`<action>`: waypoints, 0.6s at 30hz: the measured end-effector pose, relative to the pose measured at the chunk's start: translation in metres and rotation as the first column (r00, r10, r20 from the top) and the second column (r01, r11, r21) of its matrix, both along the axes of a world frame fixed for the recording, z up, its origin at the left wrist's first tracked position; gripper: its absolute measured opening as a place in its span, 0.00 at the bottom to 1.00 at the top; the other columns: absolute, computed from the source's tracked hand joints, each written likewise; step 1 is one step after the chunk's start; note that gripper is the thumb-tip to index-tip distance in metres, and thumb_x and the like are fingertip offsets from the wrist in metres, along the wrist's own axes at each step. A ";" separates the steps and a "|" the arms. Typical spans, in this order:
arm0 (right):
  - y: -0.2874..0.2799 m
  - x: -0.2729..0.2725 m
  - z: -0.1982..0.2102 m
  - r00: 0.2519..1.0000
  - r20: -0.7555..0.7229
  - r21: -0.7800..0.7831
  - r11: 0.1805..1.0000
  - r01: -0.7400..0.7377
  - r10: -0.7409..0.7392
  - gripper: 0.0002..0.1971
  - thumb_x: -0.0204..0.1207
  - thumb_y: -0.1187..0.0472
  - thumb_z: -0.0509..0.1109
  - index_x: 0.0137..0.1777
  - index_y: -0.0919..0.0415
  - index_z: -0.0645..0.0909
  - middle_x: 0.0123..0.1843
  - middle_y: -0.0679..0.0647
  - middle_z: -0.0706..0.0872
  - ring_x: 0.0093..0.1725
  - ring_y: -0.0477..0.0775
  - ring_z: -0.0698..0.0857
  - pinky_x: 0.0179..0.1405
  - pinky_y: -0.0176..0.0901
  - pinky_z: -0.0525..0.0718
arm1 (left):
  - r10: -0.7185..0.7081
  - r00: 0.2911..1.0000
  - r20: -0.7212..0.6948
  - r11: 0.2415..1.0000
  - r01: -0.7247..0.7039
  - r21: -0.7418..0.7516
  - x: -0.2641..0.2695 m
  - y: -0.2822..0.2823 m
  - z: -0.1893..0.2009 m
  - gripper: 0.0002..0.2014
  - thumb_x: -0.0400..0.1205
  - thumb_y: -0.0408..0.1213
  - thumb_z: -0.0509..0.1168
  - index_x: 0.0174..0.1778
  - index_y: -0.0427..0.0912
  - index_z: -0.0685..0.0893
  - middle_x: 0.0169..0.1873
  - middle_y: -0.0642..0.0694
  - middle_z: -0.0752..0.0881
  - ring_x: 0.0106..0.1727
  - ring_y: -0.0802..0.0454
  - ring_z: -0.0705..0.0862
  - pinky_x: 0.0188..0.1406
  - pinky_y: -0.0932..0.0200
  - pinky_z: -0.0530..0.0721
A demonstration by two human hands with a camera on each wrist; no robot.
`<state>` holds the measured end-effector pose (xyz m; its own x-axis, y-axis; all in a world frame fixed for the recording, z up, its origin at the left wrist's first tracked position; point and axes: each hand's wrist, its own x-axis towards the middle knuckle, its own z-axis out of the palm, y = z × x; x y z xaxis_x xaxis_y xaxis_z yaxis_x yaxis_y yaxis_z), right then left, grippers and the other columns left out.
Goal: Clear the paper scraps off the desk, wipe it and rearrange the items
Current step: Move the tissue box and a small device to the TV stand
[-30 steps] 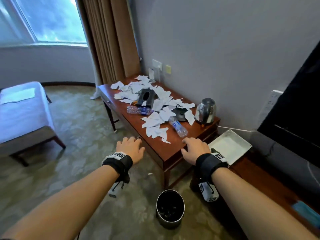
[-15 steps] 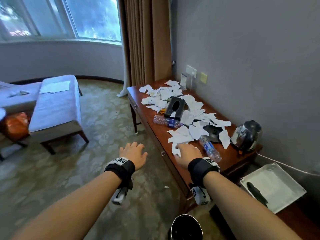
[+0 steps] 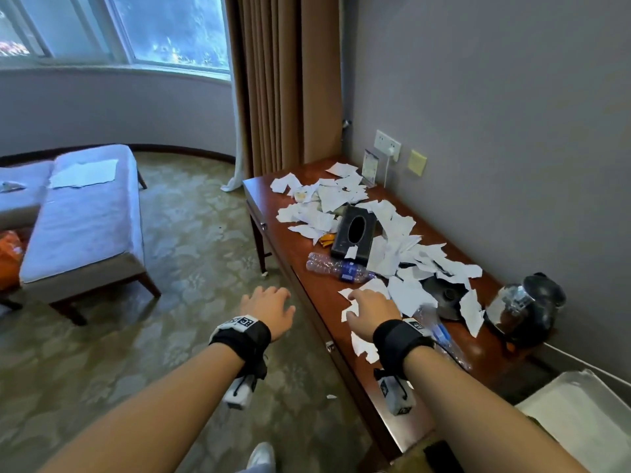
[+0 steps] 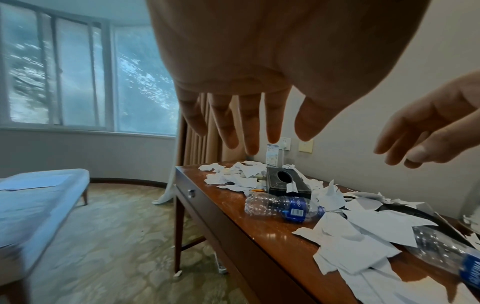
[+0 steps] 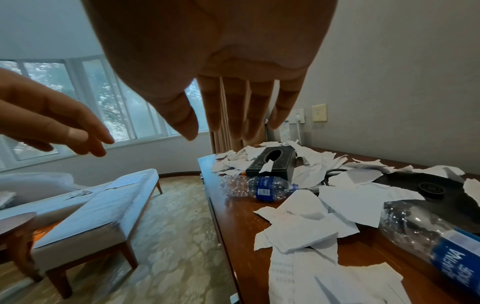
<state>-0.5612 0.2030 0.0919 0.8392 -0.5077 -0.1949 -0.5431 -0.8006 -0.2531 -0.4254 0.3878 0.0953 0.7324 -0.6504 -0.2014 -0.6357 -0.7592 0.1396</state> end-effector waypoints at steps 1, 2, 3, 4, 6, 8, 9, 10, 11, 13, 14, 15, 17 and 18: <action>-0.006 0.009 -0.003 1.000 -0.013 0.001 1.000 0.027 -0.027 0.21 0.78 0.49 0.63 0.70 0.49 0.76 0.66 0.51 0.83 0.65 0.58 0.81 0.65 0.54 0.78 | -0.030 1.000 -0.007 1.000 0.030 0.004 0.014 -0.010 -0.003 0.21 0.86 0.55 0.54 0.74 0.55 0.74 0.71 0.50 0.78 0.73 0.44 0.72 0.69 0.42 0.71; -0.012 0.019 -0.006 0.998 -0.021 0.003 0.999 0.055 -0.055 0.20 0.78 0.49 0.63 0.69 0.50 0.76 0.66 0.52 0.83 0.65 0.58 0.81 0.66 0.55 0.78 | -0.066 0.998 -0.015 0.998 0.066 0.009 0.029 -0.021 -0.005 0.21 0.86 0.55 0.54 0.74 0.55 0.74 0.71 0.50 0.78 0.73 0.44 0.71 0.69 0.42 0.71; -0.019 0.028 -0.007 0.996 -0.025 0.002 0.997 0.083 -0.083 0.20 0.78 0.49 0.63 0.69 0.49 0.77 0.66 0.52 0.84 0.65 0.58 0.81 0.65 0.55 0.78 | -0.105 0.994 -0.022 0.994 0.106 0.013 0.043 -0.033 -0.007 0.21 0.86 0.55 0.54 0.74 0.55 0.74 0.71 0.50 0.78 0.74 0.44 0.71 0.70 0.42 0.71; -0.026 0.036 -0.008 0.993 -0.026 0.002 0.994 0.113 -0.113 0.21 0.77 0.48 0.63 0.69 0.49 0.76 0.66 0.52 0.83 0.65 0.58 0.81 0.65 0.54 0.78 | -0.149 0.988 -0.030 0.989 0.149 0.017 0.057 -0.044 -0.008 0.20 0.86 0.55 0.55 0.73 0.56 0.74 0.71 0.50 0.77 0.74 0.43 0.71 0.70 0.42 0.71; -0.041 0.049 -0.008 0.983 -0.023 -0.001 0.983 0.185 -0.185 0.21 0.77 0.48 0.62 0.70 0.49 0.76 0.67 0.52 0.83 0.65 0.58 0.81 0.65 0.54 0.79 | -0.241 0.970 -0.042 0.970 0.242 0.031 0.085 -0.070 -0.009 0.20 0.86 0.54 0.55 0.73 0.55 0.75 0.71 0.50 0.78 0.73 0.43 0.72 0.69 0.43 0.72; -0.055 0.056 -0.008 0.964 -0.022 0.003 0.965 0.264 -0.264 0.21 0.77 0.48 0.62 0.70 0.50 0.76 0.68 0.53 0.83 0.65 0.58 0.81 0.65 0.53 0.79 | -0.326 0.945 -0.022 0.944 0.327 0.037 0.109 -0.096 -0.008 0.20 0.85 0.54 0.56 0.72 0.54 0.75 0.68 0.50 0.79 0.70 0.44 0.74 0.65 0.44 0.74; -0.061 0.057 -0.008 0.953 -0.035 0.011 0.954 0.301 -0.300 0.22 0.78 0.48 0.62 0.71 0.50 0.76 0.68 0.53 0.83 0.65 0.58 0.81 0.65 0.53 0.79 | -0.357 0.934 -0.016 0.933 0.358 0.033 0.119 -0.109 -0.007 0.20 0.85 0.53 0.56 0.71 0.53 0.76 0.67 0.49 0.80 0.68 0.44 0.75 0.64 0.44 0.75; -0.068 0.056 -0.009 0.941 -0.049 0.021 0.941 0.338 -0.336 0.22 0.78 0.48 0.63 0.71 0.49 0.76 0.68 0.53 0.82 0.66 0.58 0.80 0.65 0.54 0.79 | -0.381 0.924 -0.022 0.924 0.381 0.025 0.126 -0.122 -0.007 0.19 0.85 0.52 0.56 0.71 0.53 0.76 0.67 0.49 0.80 0.67 0.44 0.75 0.63 0.45 0.75; -0.074 0.055 -0.009 0.926 -0.062 0.028 0.927 0.375 -0.372 0.21 0.78 0.48 0.63 0.71 0.49 0.76 0.68 0.53 0.82 0.65 0.58 0.81 0.66 0.54 0.79 | -0.401 0.916 -0.031 0.916 0.402 0.013 0.131 -0.135 -0.007 0.19 0.85 0.52 0.56 0.70 0.54 0.77 0.66 0.49 0.81 0.67 0.44 0.76 0.63 0.45 0.75; -0.089 0.051 -0.011 0.899 -0.079 0.031 0.900 0.435 -0.431 0.20 0.79 0.49 0.63 0.70 0.48 0.76 0.67 0.53 0.83 0.65 0.58 0.81 0.65 0.53 0.79 | -0.431 0.900 -0.055 0.902 0.431 -0.018 0.137 -0.162 -0.008 0.19 0.85 0.51 0.57 0.71 0.56 0.77 0.67 0.49 0.81 0.68 0.45 0.76 0.65 0.44 0.75; -0.099 0.049 -0.012 0.888 -0.087 0.028 0.889 0.456 -0.452 0.20 0.79 0.49 0.63 0.70 0.48 0.76 0.67 0.53 0.83 0.64 0.58 0.81 0.65 0.53 0.79 | -0.444 0.893 -0.073 0.896 0.443 -0.029 0.139 -0.176 -0.010 0.18 0.85 0.51 0.58 0.71 0.56 0.77 0.67 0.49 0.81 0.68 0.45 0.77 0.66 0.44 0.75; -0.110 0.047 -0.014 0.876 -0.090 0.024 0.879 0.477 -0.473 0.20 0.79 0.49 0.63 0.70 0.48 0.76 0.67 0.52 0.83 0.64 0.58 0.81 0.64 0.52 0.80 | -0.459 0.884 -0.088 0.888 0.457 -0.038 0.141 -0.191 -0.014 0.18 0.84 0.52 0.58 0.71 0.56 0.77 0.66 0.49 0.82 0.67 0.46 0.78 0.66 0.45 0.76; -0.133 0.044 -0.018 0.851 -0.101 0.030 0.853 0.521 -0.516 0.21 0.79 0.49 0.63 0.71 0.48 0.75 0.68 0.53 0.82 0.65 0.58 0.81 0.62 0.51 0.80 | -0.499 0.862 -0.086 0.867 0.497 -0.047 0.146 -0.221 -0.021 0.18 0.84 0.52 0.60 0.69 0.56 0.79 0.65 0.50 0.83 0.66 0.47 0.80 0.64 0.48 0.79; -0.146 0.043 -0.021 0.839 -0.103 0.032 0.841 0.540 -0.534 0.21 0.79 0.48 0.63 0.71 0.48 0.75 0.68 0.53 0.82 0.66 0.58 0.81 0.62 0.51 0.80 | -0.521 0.850 -0.074 0.854 0.519 -0.050 0.148 -0.236 -0.026 0.18 0.83 0.53 0.60 0.69 0.56 0.79 0.64 0.50 0.84 0.64 0.48 0.81 0.63 0.49 0.81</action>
